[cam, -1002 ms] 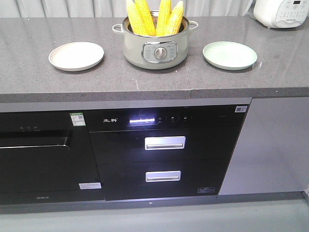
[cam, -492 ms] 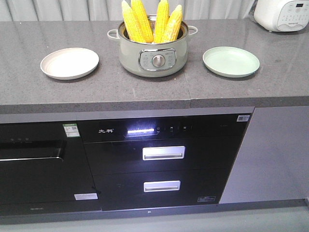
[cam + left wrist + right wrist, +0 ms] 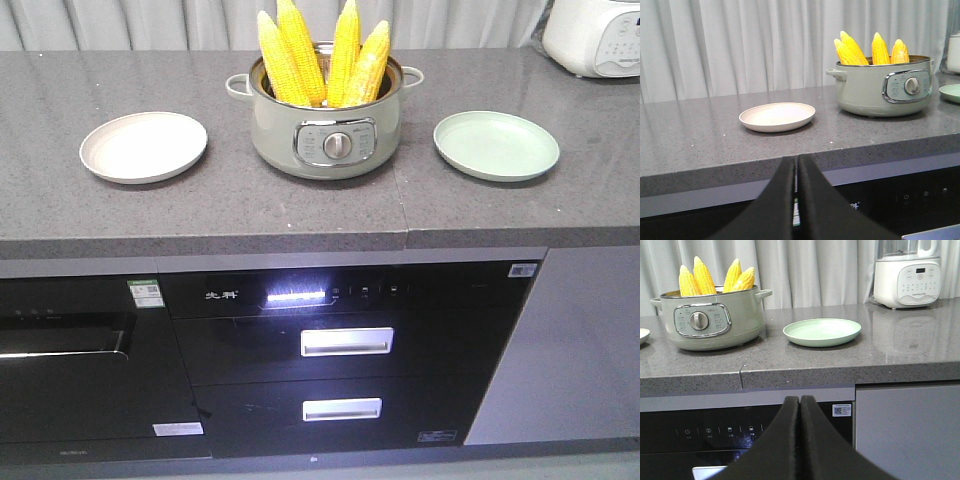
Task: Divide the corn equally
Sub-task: 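Continue driving the base up to the counter edge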
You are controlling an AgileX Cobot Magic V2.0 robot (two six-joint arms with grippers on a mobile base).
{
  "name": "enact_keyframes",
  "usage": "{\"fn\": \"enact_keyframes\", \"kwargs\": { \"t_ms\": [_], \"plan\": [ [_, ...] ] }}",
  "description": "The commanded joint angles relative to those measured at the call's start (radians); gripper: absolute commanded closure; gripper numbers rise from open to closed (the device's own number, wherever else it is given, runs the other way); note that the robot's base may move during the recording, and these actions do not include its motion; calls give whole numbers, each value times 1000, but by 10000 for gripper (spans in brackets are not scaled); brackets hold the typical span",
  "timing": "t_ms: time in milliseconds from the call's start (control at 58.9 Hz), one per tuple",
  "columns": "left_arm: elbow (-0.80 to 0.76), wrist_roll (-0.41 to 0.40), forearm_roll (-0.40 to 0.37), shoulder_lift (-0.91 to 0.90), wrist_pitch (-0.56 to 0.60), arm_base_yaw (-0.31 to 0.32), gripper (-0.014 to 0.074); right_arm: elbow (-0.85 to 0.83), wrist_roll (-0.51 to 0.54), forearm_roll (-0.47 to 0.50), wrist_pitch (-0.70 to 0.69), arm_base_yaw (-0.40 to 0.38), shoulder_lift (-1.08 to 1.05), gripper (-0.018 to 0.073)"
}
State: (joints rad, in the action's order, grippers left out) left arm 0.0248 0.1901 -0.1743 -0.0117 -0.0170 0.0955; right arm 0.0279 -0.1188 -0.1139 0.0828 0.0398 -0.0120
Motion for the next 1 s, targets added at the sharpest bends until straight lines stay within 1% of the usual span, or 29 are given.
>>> {"fn": "enact_keyframes", "kwargs": {
  "t_ms": [0, 985],
  "plan": [
    [-22, -7, -10, -14, 71, 8, 602, 19, 8, -9, -76, -6, -5, 561],
    [-22, -7, -10, -14, 71, 8, 602, 19, 8, -9, -76, -6, -5, 561]
  ]
}}
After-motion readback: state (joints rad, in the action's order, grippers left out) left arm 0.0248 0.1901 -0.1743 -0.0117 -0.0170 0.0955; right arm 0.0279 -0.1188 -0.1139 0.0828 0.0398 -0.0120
